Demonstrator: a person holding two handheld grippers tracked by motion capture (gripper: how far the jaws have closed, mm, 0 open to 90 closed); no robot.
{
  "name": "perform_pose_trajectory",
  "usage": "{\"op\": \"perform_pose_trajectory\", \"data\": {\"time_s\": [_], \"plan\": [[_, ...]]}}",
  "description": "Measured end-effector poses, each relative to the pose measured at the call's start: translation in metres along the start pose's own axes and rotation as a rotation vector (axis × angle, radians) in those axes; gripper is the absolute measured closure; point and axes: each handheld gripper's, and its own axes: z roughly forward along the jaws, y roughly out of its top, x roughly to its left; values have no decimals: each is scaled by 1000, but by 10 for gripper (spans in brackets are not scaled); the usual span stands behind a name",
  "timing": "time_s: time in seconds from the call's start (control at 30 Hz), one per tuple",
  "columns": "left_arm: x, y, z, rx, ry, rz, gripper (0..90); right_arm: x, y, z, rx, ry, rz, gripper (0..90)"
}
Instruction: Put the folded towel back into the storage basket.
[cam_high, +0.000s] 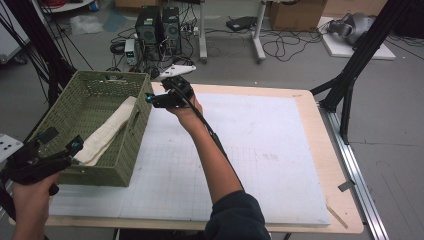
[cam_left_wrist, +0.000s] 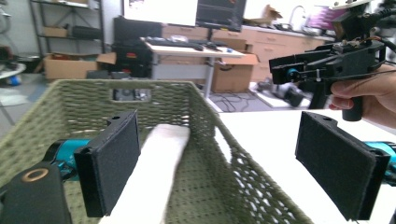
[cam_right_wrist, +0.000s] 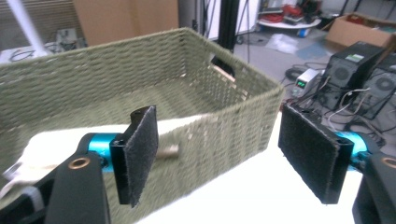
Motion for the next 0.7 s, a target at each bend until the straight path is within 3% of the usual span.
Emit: {"op": "perform_pose_trajectory", "data": {"time_s": [0.23,0.53,0.7], "plan": [[-10,0,10,16,-69,-7,150,-3,-21,-33,20,-7,-6,185],[-27,-1,26,34,-130,21,155,-9,-50,-84,20,-24,2,172],[-35,0,34,36,-165,23,155,-13,-66,-112,11,-56,20,172]]}}
